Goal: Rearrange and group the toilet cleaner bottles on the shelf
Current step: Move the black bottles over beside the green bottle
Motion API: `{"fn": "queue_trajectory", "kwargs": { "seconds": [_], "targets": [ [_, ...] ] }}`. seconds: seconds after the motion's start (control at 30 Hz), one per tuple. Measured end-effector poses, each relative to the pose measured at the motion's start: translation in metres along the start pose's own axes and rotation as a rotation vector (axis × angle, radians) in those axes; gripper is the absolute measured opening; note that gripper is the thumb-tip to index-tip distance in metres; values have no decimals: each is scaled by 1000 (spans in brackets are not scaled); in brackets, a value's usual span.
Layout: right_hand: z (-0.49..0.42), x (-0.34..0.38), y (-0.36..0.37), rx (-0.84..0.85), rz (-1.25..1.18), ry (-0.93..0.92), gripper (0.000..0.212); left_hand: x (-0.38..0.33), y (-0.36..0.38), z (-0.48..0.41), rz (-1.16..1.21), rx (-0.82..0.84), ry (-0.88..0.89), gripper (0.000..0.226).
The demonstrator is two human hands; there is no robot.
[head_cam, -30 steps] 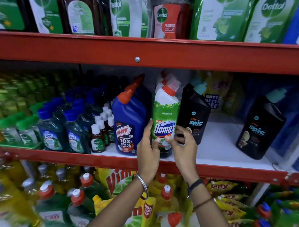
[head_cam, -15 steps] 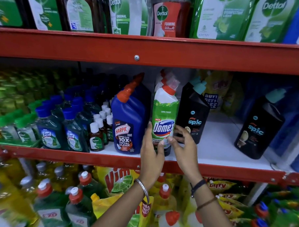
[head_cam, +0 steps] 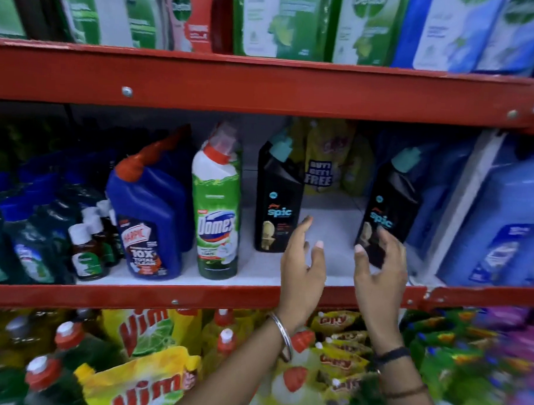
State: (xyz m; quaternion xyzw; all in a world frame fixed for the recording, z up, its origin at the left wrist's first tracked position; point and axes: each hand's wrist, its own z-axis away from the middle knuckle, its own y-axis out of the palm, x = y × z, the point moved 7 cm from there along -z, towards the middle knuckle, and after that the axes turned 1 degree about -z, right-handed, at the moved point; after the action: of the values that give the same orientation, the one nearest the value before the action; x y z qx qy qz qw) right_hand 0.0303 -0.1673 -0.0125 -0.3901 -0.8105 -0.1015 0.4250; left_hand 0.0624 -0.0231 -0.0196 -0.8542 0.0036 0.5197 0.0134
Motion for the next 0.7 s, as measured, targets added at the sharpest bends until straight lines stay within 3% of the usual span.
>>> {"fn": "queue_trajectory", "kwargs": {
  "seconds": [0.23,0.47,0.6,0.7],
  "targets": [
    [-41,-57,-10,180,192,146,74,21,81,-48,28,196,-145,51],
    [-63,-80,-5,124,247,193,60,47,112,-84,-48,323,-314,62],
    [-66,-78,-9,56,267,157,53,48,115,-89,0,375,-268,53],
    [-68,-78,-10,53,219,144,50,51,108,-91,-6,324,-257,47]
  ]
}}
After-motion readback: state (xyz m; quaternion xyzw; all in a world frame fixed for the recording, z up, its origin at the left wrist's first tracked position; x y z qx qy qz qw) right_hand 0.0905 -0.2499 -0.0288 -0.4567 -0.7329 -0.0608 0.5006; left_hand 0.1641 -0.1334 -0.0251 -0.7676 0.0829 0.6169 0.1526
